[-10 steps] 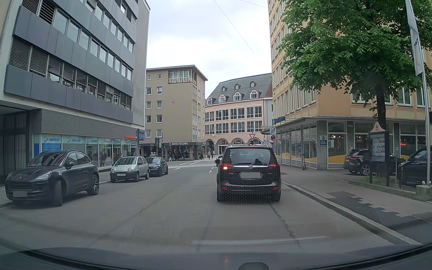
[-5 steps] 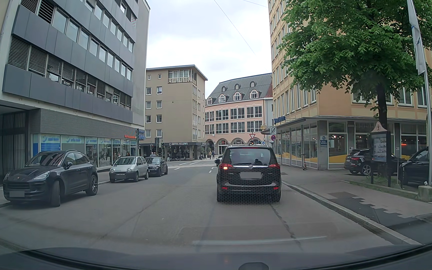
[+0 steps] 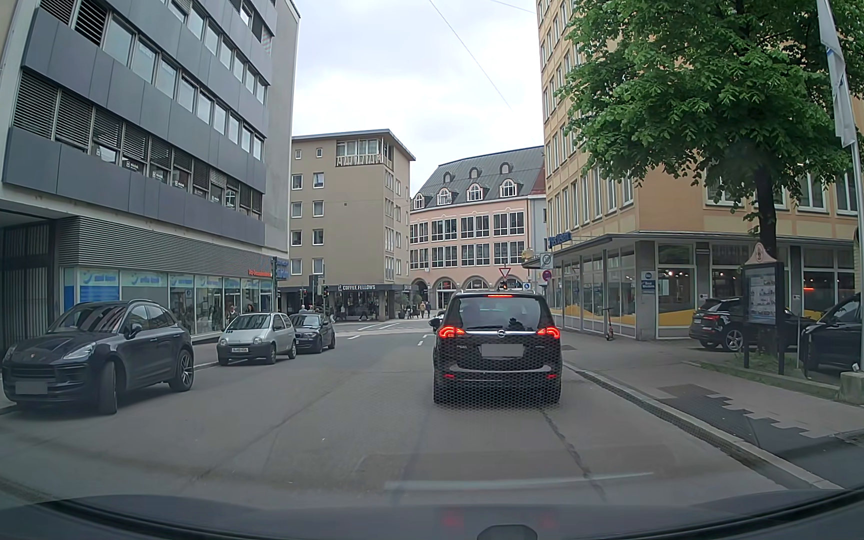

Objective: Follow the waypoints while adhering to traffic rules and regulations

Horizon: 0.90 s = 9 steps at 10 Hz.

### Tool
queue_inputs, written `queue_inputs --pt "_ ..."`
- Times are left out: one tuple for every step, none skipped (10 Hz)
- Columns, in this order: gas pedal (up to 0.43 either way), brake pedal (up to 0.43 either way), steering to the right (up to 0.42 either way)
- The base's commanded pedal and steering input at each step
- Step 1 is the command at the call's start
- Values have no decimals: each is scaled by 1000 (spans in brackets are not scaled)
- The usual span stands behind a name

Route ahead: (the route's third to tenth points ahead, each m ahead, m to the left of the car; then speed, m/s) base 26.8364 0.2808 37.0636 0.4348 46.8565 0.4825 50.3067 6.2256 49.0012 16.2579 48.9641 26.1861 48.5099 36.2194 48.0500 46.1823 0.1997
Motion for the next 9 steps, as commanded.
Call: queue_inputs --pt "0 104 0" --pt "0 104 0" --pt "0 104 0" --pt "0 104 0" --pt "0 104 0" --pt "0 110 0" --pt "0 104 0" --pt "0 98 0" --pt "0 49 0"
